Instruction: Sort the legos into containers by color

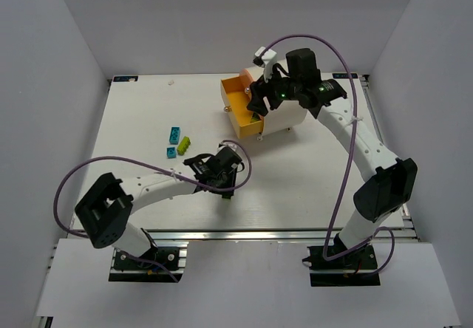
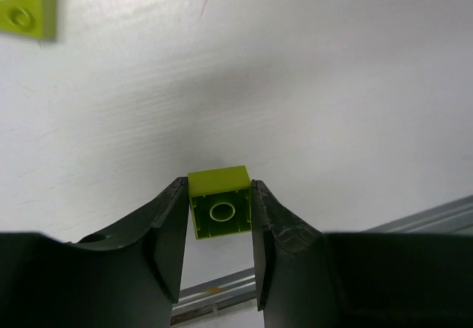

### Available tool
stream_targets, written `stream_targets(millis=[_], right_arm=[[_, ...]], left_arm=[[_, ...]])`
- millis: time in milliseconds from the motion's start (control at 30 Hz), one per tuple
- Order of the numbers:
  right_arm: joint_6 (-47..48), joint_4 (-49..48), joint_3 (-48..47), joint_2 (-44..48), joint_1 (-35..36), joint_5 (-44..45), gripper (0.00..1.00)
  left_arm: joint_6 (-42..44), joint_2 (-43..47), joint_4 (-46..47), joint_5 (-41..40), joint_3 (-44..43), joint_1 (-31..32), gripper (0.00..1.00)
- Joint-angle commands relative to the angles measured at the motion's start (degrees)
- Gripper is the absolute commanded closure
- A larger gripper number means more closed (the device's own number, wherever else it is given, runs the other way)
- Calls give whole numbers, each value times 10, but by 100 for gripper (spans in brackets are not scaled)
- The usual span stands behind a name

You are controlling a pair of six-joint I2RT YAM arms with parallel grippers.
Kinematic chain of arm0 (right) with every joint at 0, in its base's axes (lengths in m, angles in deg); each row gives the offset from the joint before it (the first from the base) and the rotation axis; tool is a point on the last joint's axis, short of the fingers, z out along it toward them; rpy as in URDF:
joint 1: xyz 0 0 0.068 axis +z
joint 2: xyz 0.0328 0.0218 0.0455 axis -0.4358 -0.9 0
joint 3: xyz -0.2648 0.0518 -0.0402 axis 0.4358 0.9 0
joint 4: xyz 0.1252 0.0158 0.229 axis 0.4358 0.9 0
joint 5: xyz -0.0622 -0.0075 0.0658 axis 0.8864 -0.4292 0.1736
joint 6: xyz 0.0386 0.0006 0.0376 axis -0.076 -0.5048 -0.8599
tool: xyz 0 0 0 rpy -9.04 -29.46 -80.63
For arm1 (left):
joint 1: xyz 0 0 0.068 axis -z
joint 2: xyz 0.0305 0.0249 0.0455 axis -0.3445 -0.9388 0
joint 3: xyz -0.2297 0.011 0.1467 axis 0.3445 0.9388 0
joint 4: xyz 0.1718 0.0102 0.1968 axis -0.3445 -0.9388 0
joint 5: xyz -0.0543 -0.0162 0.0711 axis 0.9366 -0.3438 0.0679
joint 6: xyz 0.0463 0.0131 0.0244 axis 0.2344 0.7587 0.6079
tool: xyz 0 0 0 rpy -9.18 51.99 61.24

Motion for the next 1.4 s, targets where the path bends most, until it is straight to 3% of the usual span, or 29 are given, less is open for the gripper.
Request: stream_targets(millis=[0,33,67,133,500,767,1000,1033,1100,1133,1200,1267,1367], right_arm=[[-19,-16,0,37,-13,0,38],[-22,-15,1,40,-17,0,48],[-25,-16,1,45,-21,3,72],[-28,-18,5,48,-27,8,98],[-25,-32,46,80,-48,18,100],[-14,-69,125,136,-52,27,100],[-9,-74,169,157,-52,27,100],[-7,-72,171,158,-51,25,100],[1,-70,172,157,-53,18,93],[8,-65,173,157,-52,5,78],[37,-56,172,155,-52,-16,60],[105,-25,168,152,-53,-79,41],[209,24,180,154,-50,-186,32]], left_arm=[[-8,80,35,-29,-38,-10,77],[-7,91,41,-38,-45,-16,78],[-5,104,45,-46,-53,-16,80],[-3,109,47,-53,-81,-29,84],[3,28,158,-1,-180,-124,98],[6,-92,194,59,-312,-173,99],[0,-142,204,93,-350,-199,97],[-1,-146,204,97,-351,-206,93],[-4,-151,205,97,-351,-211,79],[-4,-152,207,116,-348,-211,59],[-4,-150,211,123,-345,-211,44],[-5,-144,216,131,-343,-216,35],[-6,-135,225,152,-344,-222,34]])
